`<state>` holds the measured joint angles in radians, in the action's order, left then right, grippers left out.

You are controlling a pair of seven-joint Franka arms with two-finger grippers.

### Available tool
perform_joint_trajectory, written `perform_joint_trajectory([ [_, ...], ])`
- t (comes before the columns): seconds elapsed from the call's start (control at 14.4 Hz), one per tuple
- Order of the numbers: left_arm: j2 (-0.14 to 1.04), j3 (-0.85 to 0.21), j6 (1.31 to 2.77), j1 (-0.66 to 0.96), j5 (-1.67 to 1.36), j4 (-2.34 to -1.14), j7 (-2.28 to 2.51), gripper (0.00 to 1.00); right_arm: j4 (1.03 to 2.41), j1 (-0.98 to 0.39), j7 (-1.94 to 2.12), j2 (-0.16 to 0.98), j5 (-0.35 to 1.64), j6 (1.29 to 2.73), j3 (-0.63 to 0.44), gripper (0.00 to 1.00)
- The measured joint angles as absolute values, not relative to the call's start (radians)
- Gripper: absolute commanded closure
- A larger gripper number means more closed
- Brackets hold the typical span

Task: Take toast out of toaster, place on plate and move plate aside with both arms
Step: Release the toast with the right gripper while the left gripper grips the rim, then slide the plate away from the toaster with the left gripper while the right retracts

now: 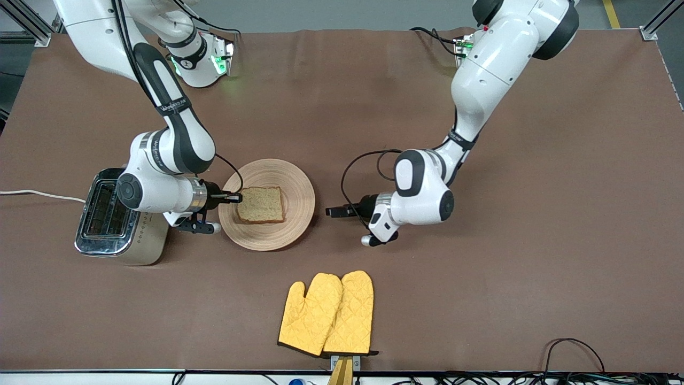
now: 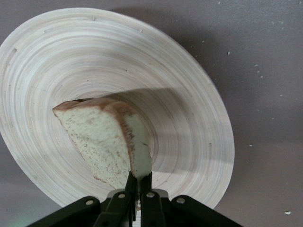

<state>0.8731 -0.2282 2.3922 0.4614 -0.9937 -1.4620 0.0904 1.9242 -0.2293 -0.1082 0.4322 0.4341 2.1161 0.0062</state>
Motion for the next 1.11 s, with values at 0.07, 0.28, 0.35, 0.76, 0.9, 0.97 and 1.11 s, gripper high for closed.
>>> perform_joint_trajectory([
  [0.07, 0.878, -0.228, 2.409, 0.48, -0.995, -1.457, 0.09, 0.0, 1.924, -0.229, -0.108, 0.432, 0.434, 2.115, -0.002, 0.0],
  [0.28, 0.909, -0.229, 2.471, 0.532, -1.001, -1.424, 0.09, 0.01, 1.924, -0.229, -0.089, 0.432, 0.434, 2.09, -0.062, 0.0],
  [0.35, 0.924, -0.229, 2.495, 0.55, -1.008, -1.412, 0.09, 0.01, 1.923, -0.228, -0.062, 0.432, 0.434, 2.082, -0.087, 0.0],
  [0.76, 0.984, -0.229, 2.587, 0.626, -1.033, -1.361, 0.089, 0.85, 1.723, -0.223, 0.009, 0.419, 0.2, 1.872, -0.211, 0.0],
  [0.9, 0.985, -0.229, 2.594, 0.629, -1.033, -1.361, 0.077, 0.99, 1.572, -0.209, 0.009, 0.41, 0.127, 1.753, -0.239, 0.0],
  [0.97, 0.986, -0.228, 2.594, 0.629, -1.033, -1.361, 0.073, 1.0, 1.503, -0.191, 0.008, 0.404, 0.117, 1.682, -0.245, 0.0],
  [1.11, 0.989, -0.226, 2.594, 0.628, -1.033, -1.361, 0.054, 1.0, 1.397, -0.149, 0.009, 0.392, 0.107, 1.571, -0.253, 0.0],
])
